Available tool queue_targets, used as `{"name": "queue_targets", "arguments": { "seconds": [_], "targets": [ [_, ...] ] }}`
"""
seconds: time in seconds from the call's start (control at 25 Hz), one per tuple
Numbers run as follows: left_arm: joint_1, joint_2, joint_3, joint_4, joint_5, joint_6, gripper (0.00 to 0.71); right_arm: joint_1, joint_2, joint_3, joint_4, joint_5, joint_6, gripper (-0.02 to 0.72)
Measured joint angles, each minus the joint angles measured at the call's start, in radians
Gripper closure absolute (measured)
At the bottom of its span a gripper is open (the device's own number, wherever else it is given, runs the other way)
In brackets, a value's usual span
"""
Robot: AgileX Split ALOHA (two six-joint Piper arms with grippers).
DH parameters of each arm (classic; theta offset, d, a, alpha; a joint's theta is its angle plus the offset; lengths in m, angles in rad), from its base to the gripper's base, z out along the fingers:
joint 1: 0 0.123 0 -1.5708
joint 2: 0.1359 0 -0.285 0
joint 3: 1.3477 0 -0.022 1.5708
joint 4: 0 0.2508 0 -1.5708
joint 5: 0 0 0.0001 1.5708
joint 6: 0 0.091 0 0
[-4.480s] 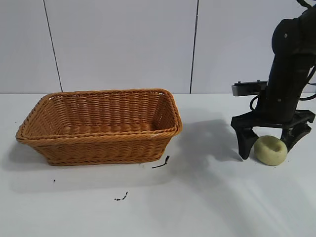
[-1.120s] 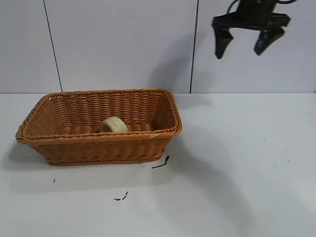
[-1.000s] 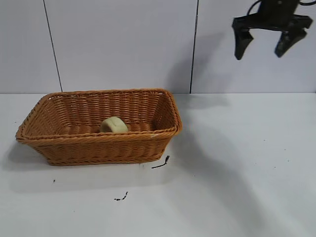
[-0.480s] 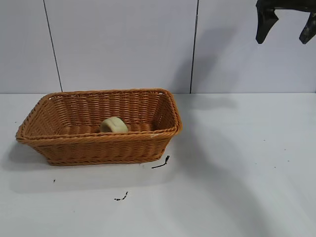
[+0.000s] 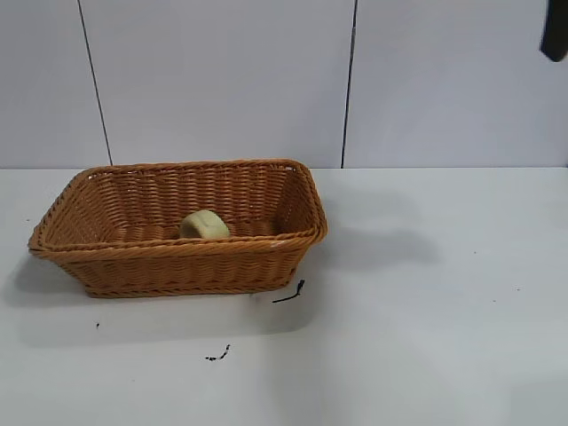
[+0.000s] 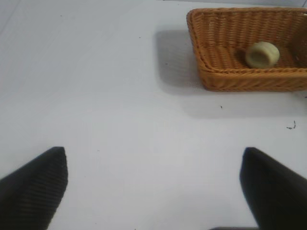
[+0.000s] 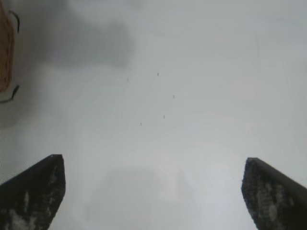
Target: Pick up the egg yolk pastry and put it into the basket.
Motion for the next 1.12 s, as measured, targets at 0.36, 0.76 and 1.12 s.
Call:
{"name": "queue_targets", "arguments": {
  "seconds": [0.36,0.76,1.12],
  "targets": [
    [0.000,0.000,0.000,0.000,0.000,0.000,0.014,0.000,-0.620,0.512,-0.016,-0.107,-0.013,0.010],
    [0.000,0.000,0.000,0.000,0.000,0.000,0.014,0.000,-1.145,0.846,-0.013,-0.194,-0.003,0.010],
    [0.000,0.000,0.000,0.000,0.000,0.000,0.014,0.000,-1.369,0.846,-0.013,-0.194,0.001,0.010]
  ]
}}
